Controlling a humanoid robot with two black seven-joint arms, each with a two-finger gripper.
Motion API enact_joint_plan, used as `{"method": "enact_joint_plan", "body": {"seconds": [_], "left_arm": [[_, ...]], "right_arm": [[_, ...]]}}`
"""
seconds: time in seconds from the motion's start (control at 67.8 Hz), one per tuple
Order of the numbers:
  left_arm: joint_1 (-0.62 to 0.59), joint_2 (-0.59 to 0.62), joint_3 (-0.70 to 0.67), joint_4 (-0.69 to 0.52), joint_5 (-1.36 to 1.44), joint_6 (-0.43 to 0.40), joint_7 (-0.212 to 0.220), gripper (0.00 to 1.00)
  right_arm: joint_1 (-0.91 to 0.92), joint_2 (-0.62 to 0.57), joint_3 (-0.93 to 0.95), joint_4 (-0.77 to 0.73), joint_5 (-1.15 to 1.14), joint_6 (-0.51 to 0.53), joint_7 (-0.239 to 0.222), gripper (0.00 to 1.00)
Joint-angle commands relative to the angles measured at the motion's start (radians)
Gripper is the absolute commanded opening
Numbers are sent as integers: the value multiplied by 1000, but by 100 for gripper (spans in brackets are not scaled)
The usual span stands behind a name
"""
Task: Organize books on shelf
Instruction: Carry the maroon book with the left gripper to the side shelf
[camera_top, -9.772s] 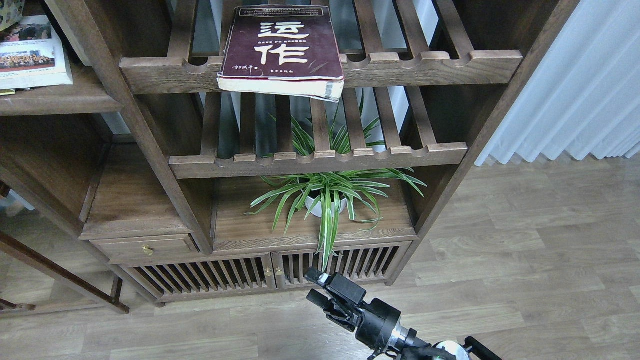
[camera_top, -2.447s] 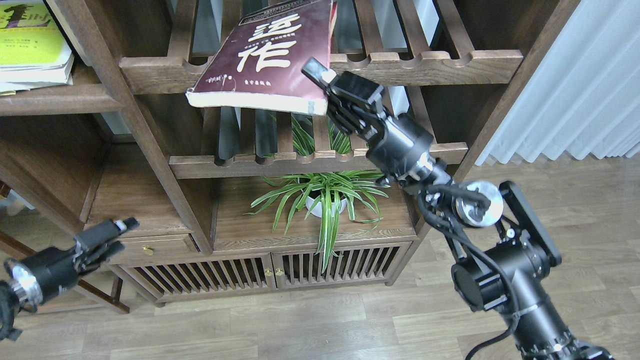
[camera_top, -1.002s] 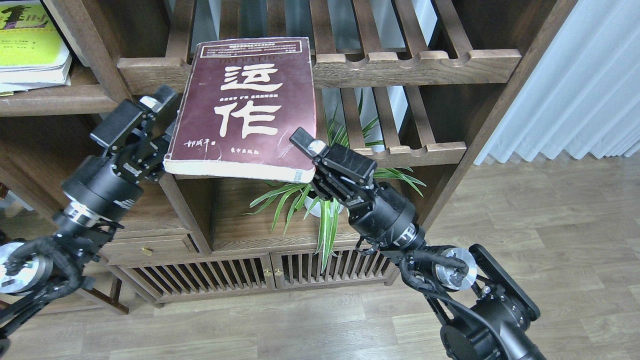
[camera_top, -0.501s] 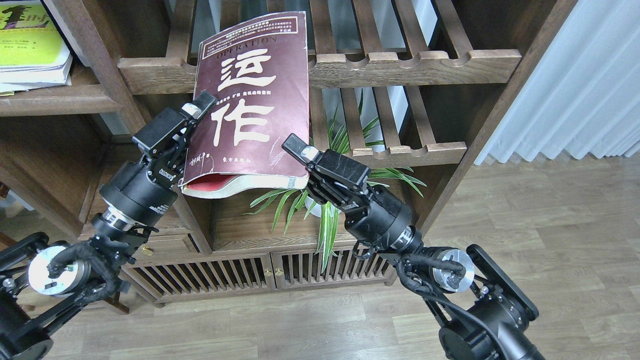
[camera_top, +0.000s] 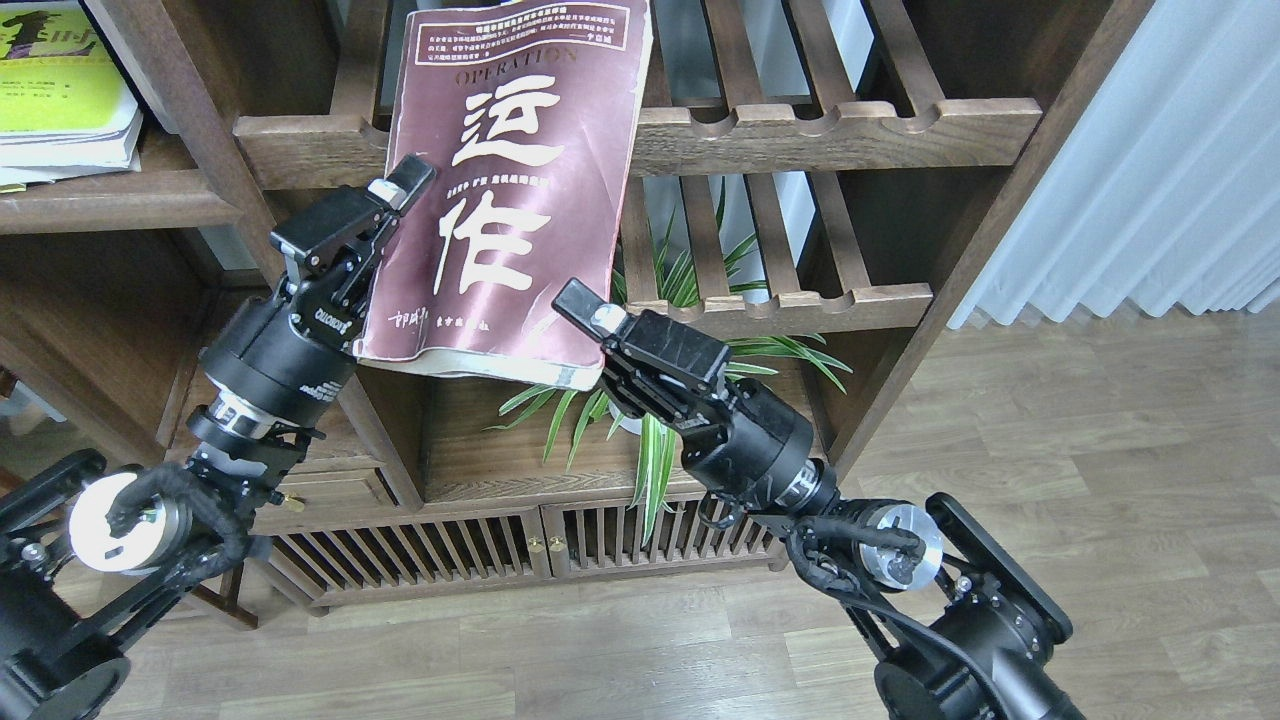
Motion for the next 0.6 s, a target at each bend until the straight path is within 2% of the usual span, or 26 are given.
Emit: {"method": "enact_joint_plan", "body": {"seconds": [0.0,0.059,0.118,0.295,0.59], "left_arm": [[53,68,2,-3,1,0,7,0],[79,109,1,-7,1,0,9,0],[98,151,2,-7,8,0,12,0],[127,283,-2,-14,41,0,18,0],[127,590,-54,-21,124,0,29,0]], "right_arm": [[-2,0,-10,-36,-140,0,3,79],[-9,0,-18,-47,-194,5,3,93],[-22,0,-19,-53,-203,18,3,97],[-34,0,-55,-98,-205,98,3,99],[-37,0,-61,-148,-205,101,3,99]]}}
